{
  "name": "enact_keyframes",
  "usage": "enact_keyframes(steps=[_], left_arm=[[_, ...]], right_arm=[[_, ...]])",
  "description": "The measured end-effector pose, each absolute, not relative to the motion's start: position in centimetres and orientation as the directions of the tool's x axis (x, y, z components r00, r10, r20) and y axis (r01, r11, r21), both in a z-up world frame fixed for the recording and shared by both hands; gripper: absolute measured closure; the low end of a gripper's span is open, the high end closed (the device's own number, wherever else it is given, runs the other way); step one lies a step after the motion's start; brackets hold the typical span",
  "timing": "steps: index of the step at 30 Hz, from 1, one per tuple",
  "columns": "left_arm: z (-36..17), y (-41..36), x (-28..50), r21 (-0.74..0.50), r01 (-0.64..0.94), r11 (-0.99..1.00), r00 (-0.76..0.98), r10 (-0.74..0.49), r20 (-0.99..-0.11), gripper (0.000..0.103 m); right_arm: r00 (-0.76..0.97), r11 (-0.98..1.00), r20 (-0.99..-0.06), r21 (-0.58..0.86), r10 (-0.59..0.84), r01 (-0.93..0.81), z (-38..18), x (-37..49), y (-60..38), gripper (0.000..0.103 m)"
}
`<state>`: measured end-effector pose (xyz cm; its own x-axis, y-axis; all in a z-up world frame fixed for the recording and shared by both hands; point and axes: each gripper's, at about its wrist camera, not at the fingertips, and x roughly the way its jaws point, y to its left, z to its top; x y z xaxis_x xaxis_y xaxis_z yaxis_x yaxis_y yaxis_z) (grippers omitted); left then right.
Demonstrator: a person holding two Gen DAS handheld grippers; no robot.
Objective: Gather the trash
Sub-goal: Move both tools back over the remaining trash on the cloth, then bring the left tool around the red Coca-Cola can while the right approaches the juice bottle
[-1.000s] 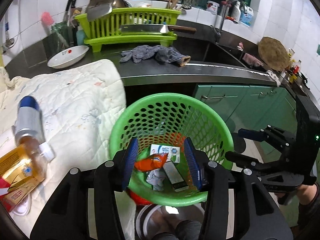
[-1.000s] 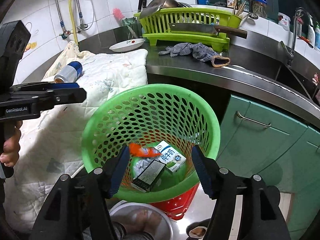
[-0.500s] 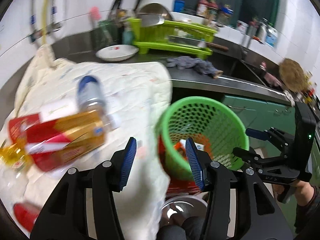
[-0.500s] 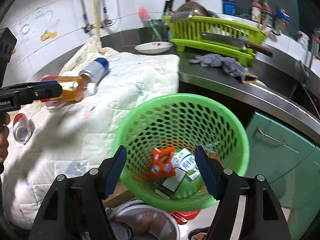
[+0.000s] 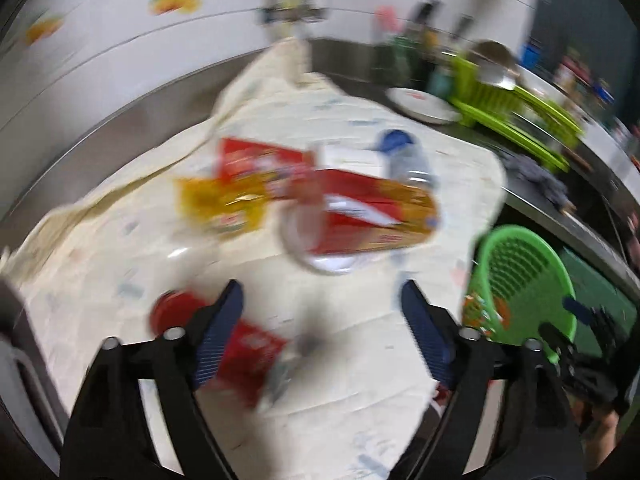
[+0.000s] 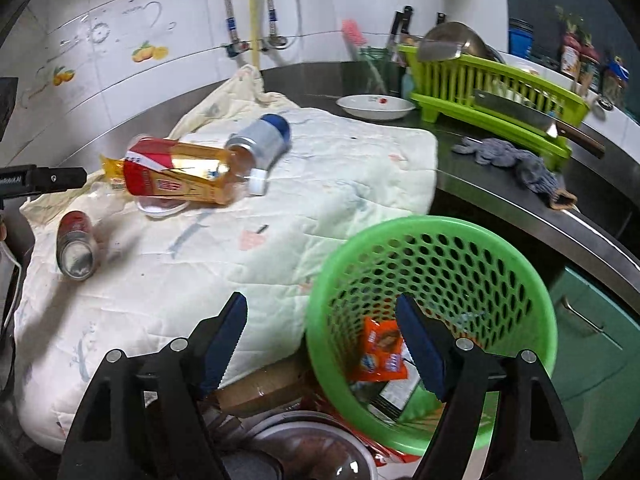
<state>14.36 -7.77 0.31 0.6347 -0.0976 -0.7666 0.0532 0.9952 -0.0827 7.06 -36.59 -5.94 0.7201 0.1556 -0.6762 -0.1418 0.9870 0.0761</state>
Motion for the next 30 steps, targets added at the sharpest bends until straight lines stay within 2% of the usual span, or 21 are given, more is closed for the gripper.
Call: enact_keyframes(steps=[2,5,10,20,30], left_arm=[[0.3,-6.2,14.3,-0.086,-0.019,0.996,0.634,-0.054,-0.772,0.020],[-0.1,-3.8,14.3,-0.077,-0.151,0.986,0.620,0.034,-0.784,0.012],[-1.5,-0.8,14.5,-0.125,-0.301,0.945,0.551,0.066,-0.832,0.010],[-5.3,0.8,15.2,-0.241,-0.463,0.853,0.450,-0.008,-0.893,0.010],[-7.9,1.3,16.1,-0.269,-0.552,0.789,0.400,-0.033,-0.916,0.010]], right_arm=[[0.719,0.984,-0.674,0.085,0.173,-0.157,-6.0,7.2,-36.1,0.028],[0.718,0.980,-0.669,0.090,0.191,-0.177,-6.0,7.3,-35.5,0.028],[0.716,0.972,-0.660,0.108,0.228,-0.210,-6.1,7.6,-34.7,0.028],[0.698,0.957,-0.663,0.105,0.270,-0.271,-6.6,8.3,-33.2,0.028],[0.679,0.944,-0.680,0.057,0.276,-0.326,-6.6,9.9,-31.7,0.028]])
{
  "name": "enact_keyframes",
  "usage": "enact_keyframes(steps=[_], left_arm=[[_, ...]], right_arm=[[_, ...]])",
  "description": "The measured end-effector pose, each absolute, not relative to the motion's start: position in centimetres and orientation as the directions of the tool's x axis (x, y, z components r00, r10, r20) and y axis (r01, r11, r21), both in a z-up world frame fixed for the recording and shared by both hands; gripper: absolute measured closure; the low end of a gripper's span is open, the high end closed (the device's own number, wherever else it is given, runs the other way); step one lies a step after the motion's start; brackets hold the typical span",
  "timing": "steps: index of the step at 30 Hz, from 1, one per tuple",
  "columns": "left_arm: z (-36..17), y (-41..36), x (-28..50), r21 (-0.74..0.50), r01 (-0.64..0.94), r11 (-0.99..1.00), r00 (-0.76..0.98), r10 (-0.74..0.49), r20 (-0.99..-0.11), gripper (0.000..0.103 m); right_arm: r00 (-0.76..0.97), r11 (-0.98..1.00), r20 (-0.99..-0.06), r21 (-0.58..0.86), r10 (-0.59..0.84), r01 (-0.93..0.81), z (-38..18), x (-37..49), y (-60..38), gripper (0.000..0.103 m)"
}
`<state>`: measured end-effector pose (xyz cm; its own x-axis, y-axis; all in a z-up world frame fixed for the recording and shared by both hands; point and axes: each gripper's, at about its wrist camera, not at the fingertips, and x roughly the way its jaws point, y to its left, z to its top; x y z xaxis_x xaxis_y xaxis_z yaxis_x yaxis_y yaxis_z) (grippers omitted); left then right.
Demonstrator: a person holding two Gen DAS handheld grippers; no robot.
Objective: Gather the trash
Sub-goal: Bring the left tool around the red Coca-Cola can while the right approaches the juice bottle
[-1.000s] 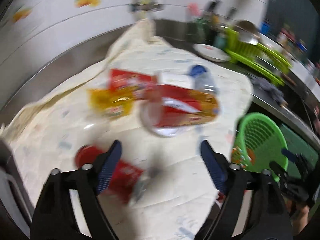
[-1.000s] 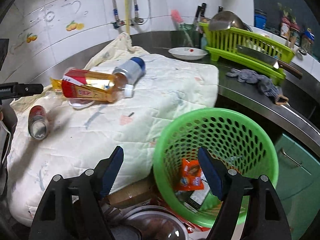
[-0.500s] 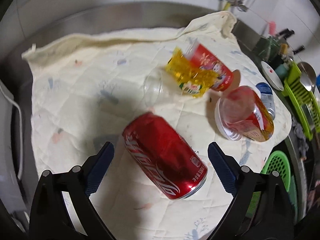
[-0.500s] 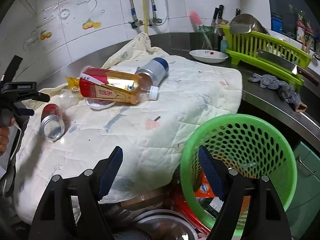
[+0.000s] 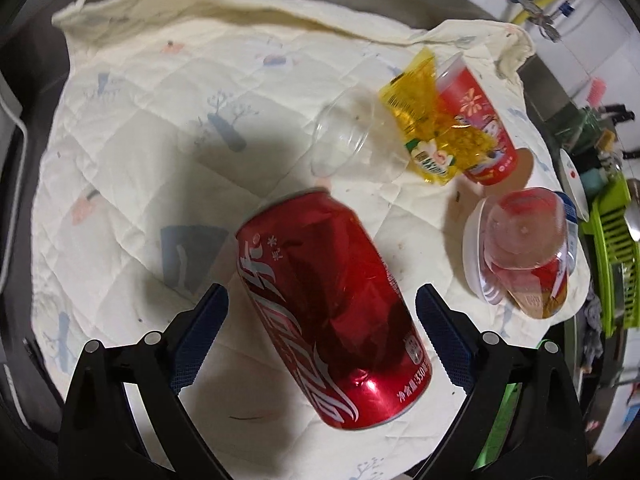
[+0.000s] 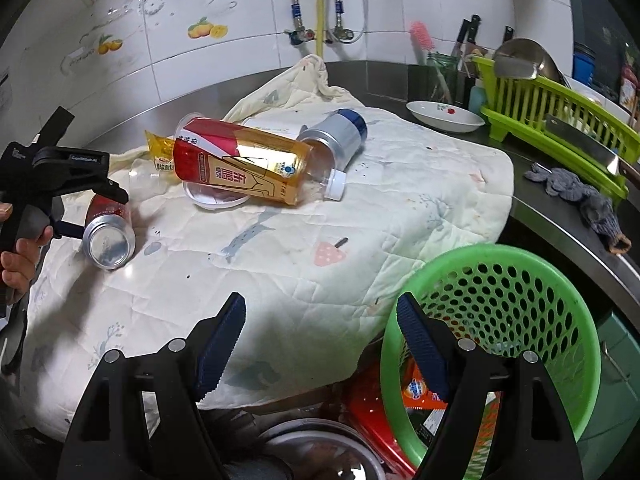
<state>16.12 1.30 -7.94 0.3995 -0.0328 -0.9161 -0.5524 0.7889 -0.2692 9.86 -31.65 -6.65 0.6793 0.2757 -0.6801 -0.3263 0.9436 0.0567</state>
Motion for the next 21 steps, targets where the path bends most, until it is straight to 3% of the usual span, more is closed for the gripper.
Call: enact_keyframes(steps=[6,10,21], left_arm=[[-8.5,0.7,16.8,-0.257,-0.501,0.826,0.395,-0.046,-0.918,0.017],[-8.2,0.5,17.2,-0.227,-0.441,0.869,0.403,-0.034,-0.915,0.018],[-8.2,1.1,17.8,-0.236,-0.327,0.915,0.407,-0.089,-0.909,0.019]], right_arm=[[0.663,0.921,-0.699,-0.015,0.268,-0.388,-6.6,11.5,-30.0,0.028],[0.651,0.892,-0.706,-0.064,0.277,-0.448,-6.4,12.8,-28.6,0.022],[0.617,0.776,-0.720,-0.178,0.316,-0.605,-5.0,17.8,-23.8,0.022]])
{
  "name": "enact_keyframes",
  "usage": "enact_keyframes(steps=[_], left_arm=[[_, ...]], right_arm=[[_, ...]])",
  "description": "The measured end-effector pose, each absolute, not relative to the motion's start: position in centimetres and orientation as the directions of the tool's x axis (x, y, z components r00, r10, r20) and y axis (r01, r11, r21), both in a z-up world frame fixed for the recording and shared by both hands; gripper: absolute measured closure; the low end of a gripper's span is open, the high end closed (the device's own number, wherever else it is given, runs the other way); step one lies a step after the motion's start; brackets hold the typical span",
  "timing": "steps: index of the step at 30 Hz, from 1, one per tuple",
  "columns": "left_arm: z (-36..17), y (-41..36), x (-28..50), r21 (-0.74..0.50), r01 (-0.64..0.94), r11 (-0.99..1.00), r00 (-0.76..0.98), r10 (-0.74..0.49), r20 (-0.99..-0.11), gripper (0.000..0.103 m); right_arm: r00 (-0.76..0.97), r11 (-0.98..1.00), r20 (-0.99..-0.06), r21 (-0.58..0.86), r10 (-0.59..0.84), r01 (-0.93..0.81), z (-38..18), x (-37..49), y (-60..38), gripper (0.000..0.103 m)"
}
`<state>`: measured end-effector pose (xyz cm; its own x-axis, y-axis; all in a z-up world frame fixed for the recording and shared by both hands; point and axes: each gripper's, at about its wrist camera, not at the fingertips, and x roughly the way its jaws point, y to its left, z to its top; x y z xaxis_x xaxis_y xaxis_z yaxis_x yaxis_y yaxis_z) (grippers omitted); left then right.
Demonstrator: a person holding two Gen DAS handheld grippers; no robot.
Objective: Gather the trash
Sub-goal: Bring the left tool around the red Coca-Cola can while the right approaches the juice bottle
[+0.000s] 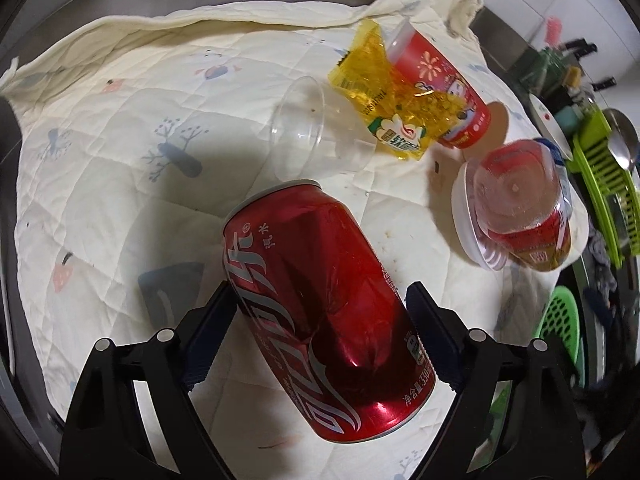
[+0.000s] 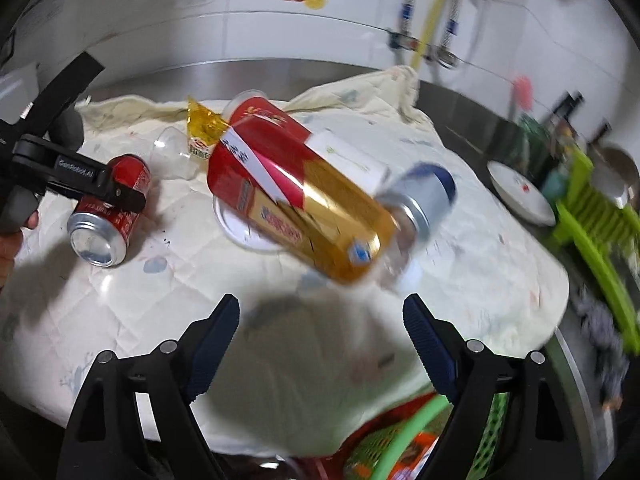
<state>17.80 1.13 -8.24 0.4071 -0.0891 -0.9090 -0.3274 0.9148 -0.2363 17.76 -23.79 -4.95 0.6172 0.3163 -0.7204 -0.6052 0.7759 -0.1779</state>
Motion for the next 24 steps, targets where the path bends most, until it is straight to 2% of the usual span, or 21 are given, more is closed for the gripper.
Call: enact_keyframes(steps=[11,24], left_arm=[[-8.3,0.7,18.7,-0.213,-0.238,0.948,0.409,-0.101,-0.907,0.019],[-8.3,0.8,18.9,-0.217,-0.199,0.956,0.417,-0.118,-0.901,0.019]], right_arm=[[0.582,0.616,-0.753,-0.309,0.306,-0.724,-5.1,22.0,-19.2,0.022],[0.565,0.529,-0.768,-0.359,0.301,-0.769,-5.7,23.9,-17.1,0.022]])
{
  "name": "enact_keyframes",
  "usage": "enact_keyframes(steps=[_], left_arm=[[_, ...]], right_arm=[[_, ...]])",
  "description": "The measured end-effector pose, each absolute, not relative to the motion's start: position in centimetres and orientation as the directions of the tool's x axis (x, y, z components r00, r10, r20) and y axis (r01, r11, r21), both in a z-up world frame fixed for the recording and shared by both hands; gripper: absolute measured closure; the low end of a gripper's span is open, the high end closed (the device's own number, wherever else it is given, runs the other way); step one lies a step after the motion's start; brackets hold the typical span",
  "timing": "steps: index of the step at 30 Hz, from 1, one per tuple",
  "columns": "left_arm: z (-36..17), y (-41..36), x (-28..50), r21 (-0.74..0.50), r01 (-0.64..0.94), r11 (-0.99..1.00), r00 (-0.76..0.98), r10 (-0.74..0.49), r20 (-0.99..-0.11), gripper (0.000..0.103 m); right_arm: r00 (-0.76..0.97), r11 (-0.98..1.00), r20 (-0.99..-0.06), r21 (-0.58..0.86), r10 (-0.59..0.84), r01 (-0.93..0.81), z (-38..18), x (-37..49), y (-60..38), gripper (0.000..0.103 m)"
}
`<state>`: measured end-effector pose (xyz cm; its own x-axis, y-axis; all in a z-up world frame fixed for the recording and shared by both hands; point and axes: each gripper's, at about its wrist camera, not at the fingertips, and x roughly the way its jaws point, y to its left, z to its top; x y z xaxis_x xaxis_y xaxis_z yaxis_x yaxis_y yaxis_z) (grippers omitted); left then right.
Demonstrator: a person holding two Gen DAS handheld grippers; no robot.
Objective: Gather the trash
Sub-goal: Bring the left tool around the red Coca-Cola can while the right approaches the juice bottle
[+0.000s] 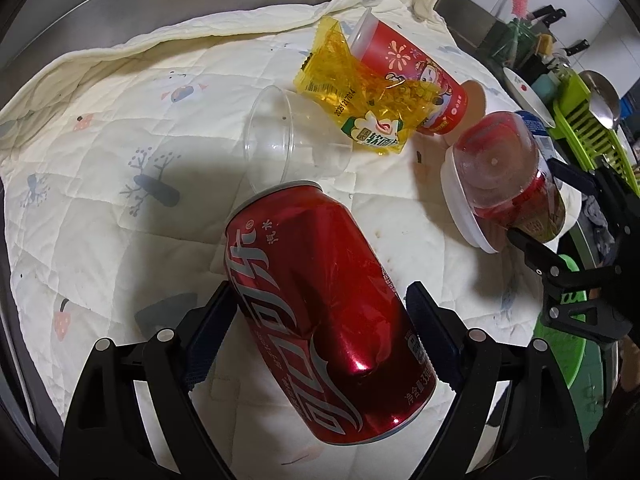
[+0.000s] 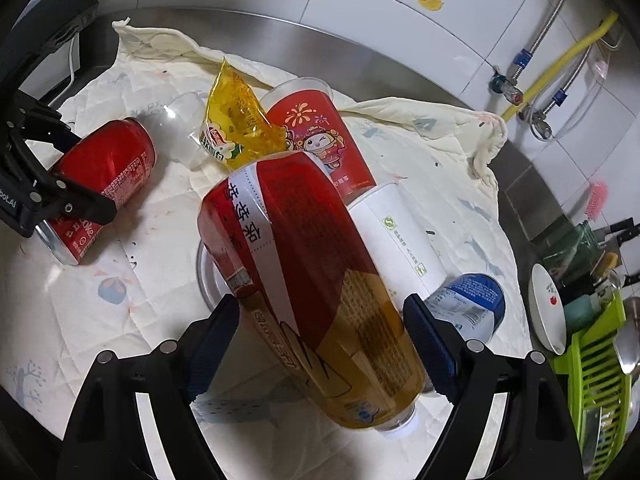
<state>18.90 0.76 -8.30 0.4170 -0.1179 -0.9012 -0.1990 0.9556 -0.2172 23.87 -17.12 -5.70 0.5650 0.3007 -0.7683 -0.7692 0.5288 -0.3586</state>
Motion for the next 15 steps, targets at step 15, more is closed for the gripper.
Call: enact_keyframes(steps=[15], left_arm=[[-8.3,1.1,18.7,-0.229,-0.181,0.956,0.425,-0.134,-0.895,0.019]], right_arm=[[0.572,0.547,-0.762,-0.352,0.304,-0.760,-6.2,24.8,-16.4,0.024]])
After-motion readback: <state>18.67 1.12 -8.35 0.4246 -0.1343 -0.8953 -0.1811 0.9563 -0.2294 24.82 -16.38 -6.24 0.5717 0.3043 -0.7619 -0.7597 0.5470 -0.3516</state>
